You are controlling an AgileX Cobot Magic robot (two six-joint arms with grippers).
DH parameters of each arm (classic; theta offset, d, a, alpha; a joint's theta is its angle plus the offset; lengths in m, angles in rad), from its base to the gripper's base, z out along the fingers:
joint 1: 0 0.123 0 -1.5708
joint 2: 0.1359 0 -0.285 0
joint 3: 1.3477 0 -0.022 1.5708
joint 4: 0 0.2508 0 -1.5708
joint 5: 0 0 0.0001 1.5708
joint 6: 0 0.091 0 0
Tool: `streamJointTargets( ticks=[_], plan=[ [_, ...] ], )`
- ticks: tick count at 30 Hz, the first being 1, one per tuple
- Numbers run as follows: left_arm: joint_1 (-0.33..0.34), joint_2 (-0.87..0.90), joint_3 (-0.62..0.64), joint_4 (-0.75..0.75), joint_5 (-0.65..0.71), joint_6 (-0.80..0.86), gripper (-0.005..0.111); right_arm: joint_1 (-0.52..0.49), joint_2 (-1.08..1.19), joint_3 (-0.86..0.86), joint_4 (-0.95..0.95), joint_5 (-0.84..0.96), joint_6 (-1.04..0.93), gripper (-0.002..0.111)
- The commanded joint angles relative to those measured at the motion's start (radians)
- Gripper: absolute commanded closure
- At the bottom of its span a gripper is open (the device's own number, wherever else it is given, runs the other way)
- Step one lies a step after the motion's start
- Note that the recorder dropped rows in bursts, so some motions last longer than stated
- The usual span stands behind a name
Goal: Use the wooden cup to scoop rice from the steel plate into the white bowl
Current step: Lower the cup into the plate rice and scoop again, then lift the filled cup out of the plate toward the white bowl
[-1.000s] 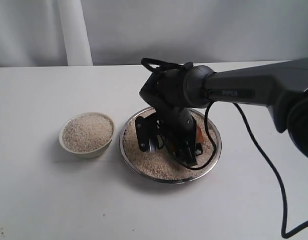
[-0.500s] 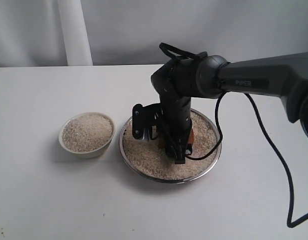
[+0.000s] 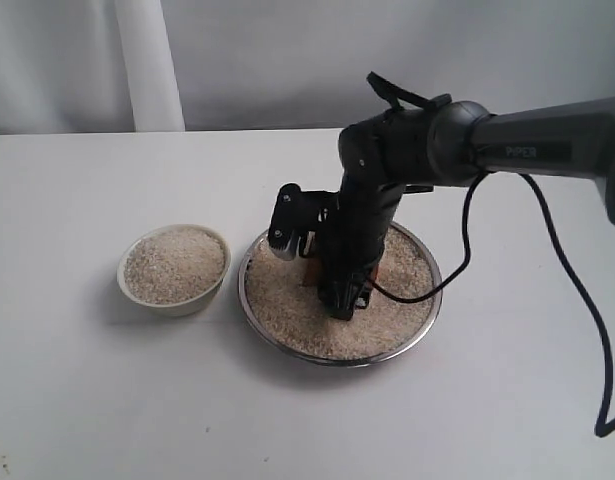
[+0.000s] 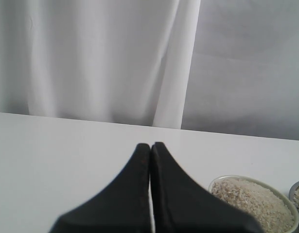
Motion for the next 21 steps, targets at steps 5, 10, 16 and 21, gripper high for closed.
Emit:
streamJointTargets(
  ticks=[5, 10, 16, 21],
  plan=[
    [-0.005, 0.001, 0.002, -0.005, -0.003, -0.005, 0.107, -0.068, -0.087, 0.271, 0.161, -0.349, -0.094, 0.108],
    [-0.005, 0.001, 0.002, -0.005, -0.003, -0.005, 0.107, -0.129, -0.17, 0.414, 0.346, -0.492, -0.236, 0.108],
    [-0.005, 0.001, 0.002, -0.005, -0.003, -0.005, 0.107, -0.149, -0.246, 0.49, 0.457, -0.635, -0.31, 0.108],
    [-0.005, 0.001, 0.002, -0.005, -0.003, -0.005, 0.107, -0.138, -0.283, 0.49, 0.531, -0.691, -0.31, 0.108]
  ],
)
